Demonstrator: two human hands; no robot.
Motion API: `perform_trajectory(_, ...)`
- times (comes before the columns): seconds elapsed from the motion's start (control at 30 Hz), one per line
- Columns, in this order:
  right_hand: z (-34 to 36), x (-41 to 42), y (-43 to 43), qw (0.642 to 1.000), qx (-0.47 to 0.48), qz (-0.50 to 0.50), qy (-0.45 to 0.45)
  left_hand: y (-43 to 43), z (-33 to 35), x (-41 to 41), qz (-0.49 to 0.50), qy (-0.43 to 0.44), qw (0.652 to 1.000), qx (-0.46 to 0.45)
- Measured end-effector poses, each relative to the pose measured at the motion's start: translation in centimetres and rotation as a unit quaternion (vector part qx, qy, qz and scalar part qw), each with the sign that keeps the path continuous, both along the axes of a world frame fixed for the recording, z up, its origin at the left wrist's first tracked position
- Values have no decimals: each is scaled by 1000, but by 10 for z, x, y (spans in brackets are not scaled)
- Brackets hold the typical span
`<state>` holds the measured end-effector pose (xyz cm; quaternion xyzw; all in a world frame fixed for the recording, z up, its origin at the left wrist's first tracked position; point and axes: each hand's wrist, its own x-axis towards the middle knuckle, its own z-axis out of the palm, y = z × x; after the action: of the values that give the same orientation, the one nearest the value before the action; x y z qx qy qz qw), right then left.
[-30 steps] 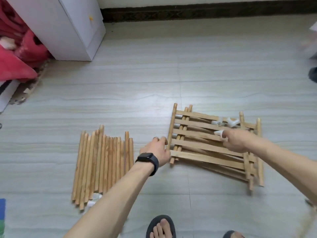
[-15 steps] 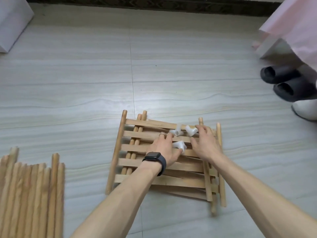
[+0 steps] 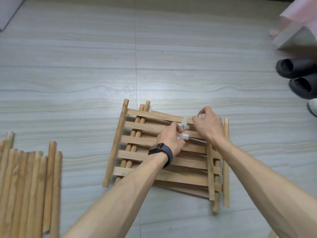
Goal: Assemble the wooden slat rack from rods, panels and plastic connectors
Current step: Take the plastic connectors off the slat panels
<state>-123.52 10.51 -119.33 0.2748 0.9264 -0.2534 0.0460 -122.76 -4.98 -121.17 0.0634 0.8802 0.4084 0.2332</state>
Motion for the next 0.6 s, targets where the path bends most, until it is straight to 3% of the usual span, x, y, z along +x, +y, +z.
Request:
perform_trajectory(0.1, -5, -12, -6, 993, -6, 35, -110, -26, 4, 7, 75, -40, 993, 80)
perform_trajectory(0.17, -9, -12, -9, 988, 11, 73, -136, -52, 9, 19, 120, -51, 986, 106)
perform_trajectory(0.3, -7, -6, -15, 995, -18, 80, -59, -132, 16, 60, 176, -33, 977, 116)
perform_trajectory(0.47, 12, 4, -37, 995, -23, 83, -41, -243, 17, 123, 316, -31, 942, 104)
perform_trajectory(0.6, 47, 39, -107, 981, -160, 106, -43, -311, 26, 168, 446, -1, 891, 79)
